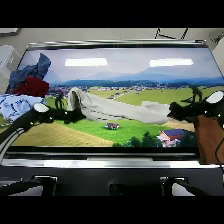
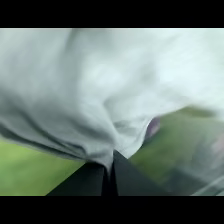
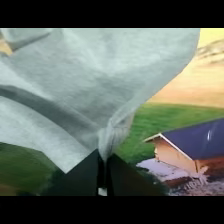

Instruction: Fold the clothes and pants, and hang the long-sleeved shirts on hangers.

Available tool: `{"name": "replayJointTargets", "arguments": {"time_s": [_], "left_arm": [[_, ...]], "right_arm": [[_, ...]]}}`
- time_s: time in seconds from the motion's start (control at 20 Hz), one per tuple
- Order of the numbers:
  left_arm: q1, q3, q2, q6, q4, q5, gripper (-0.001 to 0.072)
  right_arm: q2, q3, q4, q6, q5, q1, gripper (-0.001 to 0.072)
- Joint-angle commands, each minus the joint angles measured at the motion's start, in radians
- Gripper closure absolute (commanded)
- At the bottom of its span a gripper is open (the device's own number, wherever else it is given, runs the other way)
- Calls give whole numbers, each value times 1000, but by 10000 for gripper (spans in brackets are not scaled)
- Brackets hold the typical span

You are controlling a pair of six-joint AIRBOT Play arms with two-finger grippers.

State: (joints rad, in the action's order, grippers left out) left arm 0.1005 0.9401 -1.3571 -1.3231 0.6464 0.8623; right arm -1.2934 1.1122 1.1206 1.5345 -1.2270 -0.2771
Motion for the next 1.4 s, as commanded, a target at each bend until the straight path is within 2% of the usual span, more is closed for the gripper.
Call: {"name": "replayJointTargets", "arguments": {"time_s": [0.0,0.1,0.25,0.3,0.35,0.4,0.5,0.7,0.9,1.05,1.25,1.35], "left_arm": [[-67,275,185,131,58,-8,686],[-143,558,296,127,111,-26,687],[-285,967,402,127,158,-120,687],[-329,1049,428,105,180,-115,686],[-366,1094,461,44,189,-103,686],[-383,1093,494,-12,188,-91,686],[-385,1058,543,-54,188,-31,686],[-386,1023,556,-54,189,1,686],[-385,997,530,-54,219,78,686],[-385,847,502,-54,219,175,686],[-372,475,436,-45,219,110,685],[-346,277,351,-27,218,-45,685]], "right_arm": [[48,216,8,-6,35,0,660],[93,441,88,-5,120,0,660],[168,792,289,40,240,0,660],[193,871,344,66,232,0,660],[224,925,373,79,205,0,660],[259,938,377,77,184,0,660],[322,938,377,78,121,0,660],[375,938,378,77,-36,0,660],[394,938,381,77,-62,0,660],[342,927,380,82,-102,0,661],[145,757,303,133,-120,0,661],[-8,636,164,164,-14,0,661]]}}
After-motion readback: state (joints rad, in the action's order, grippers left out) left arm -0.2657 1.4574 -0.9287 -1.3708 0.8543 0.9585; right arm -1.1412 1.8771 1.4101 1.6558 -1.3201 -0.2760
